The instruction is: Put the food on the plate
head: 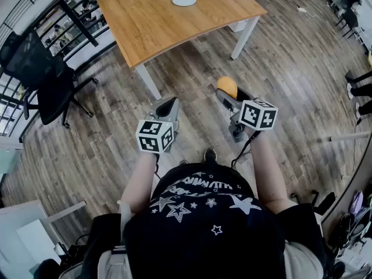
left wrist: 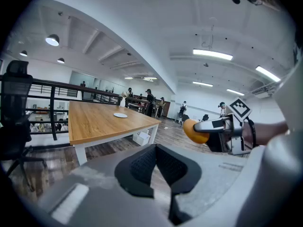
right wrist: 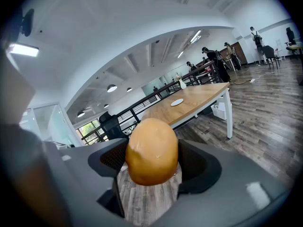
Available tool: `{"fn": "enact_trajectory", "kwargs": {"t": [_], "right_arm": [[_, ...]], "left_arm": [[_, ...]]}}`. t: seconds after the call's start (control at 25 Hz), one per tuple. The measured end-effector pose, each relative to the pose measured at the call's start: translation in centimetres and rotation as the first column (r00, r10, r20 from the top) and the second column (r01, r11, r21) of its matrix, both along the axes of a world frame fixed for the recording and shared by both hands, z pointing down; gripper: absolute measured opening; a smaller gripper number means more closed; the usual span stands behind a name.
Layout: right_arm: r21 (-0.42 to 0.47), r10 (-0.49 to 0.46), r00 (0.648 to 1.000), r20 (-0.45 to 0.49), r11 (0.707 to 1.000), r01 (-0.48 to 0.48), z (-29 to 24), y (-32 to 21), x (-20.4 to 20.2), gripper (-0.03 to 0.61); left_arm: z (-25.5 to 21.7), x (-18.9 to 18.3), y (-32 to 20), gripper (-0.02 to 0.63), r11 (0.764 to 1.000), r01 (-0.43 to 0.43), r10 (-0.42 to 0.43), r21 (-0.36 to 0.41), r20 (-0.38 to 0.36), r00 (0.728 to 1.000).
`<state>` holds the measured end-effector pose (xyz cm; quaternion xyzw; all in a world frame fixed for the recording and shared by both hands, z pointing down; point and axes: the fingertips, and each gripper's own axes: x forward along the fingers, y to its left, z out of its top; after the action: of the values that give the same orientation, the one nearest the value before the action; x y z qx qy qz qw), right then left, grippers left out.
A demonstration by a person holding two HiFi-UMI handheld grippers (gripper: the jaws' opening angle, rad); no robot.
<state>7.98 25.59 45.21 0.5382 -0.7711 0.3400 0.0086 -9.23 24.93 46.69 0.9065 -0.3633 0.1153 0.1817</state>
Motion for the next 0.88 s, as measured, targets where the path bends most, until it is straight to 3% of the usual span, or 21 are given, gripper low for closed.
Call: {"fn": "enact_trajectory", "kwargs": {"t": [0.56, 0.88], "right_arm": [[-0.011, -0.009, 1.0, -0.009, 1.0, 0.009, 0.1, 1.3, -3.8, 0.342], [-0.005, 0.06, 0.998, -0.005, 0.998, -0.06, 0.5, 2.6, -4.4, 0.342]], "left_arm": [[0.6, -3.6, 1.7, 0.002, 1.0, 0.003, -0.004, -0.02, -0.017, 1.0], [1.7, -5.9, 3.5, 0.002, 0.999, -0.022, 0.022, -0.037, -0.008, 1.0]]}}
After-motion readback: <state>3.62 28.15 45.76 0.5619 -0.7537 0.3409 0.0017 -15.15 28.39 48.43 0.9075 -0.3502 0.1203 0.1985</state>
